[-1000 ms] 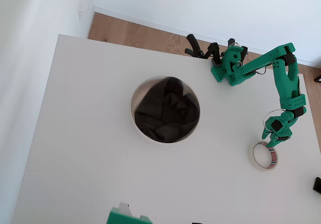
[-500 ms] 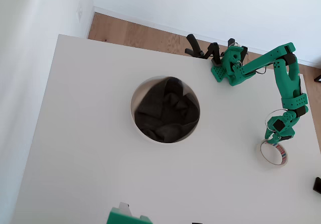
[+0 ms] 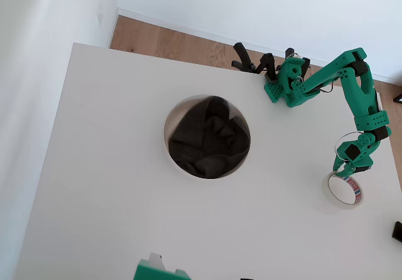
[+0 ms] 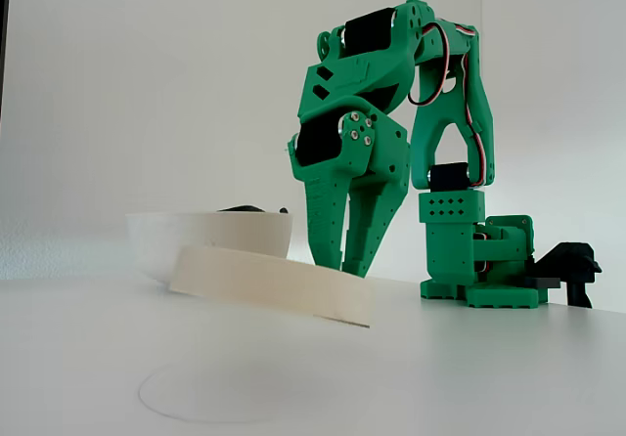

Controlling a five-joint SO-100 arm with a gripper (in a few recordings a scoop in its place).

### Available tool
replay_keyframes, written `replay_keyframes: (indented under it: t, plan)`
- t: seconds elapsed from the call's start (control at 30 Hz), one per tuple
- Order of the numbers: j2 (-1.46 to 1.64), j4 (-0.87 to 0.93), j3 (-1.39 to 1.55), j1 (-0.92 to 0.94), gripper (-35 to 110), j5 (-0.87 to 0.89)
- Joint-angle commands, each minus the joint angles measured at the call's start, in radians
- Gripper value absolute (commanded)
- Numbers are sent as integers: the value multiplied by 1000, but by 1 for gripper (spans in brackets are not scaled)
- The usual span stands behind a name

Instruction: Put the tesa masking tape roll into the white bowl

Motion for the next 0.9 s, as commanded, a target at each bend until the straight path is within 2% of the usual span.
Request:
replay_keyframes:
  t: [0.0,0.2,0.5,0.67,0.87]
  plan:
    - [175,74,-106,23,-8,-5]
    - [287,222,-241,109,-8,-31]
    - [342,494,-646,379,-8,-95]
    - [354,548,-746,571,-8,-146]
    - [336,525,-755,881,-8,-201]
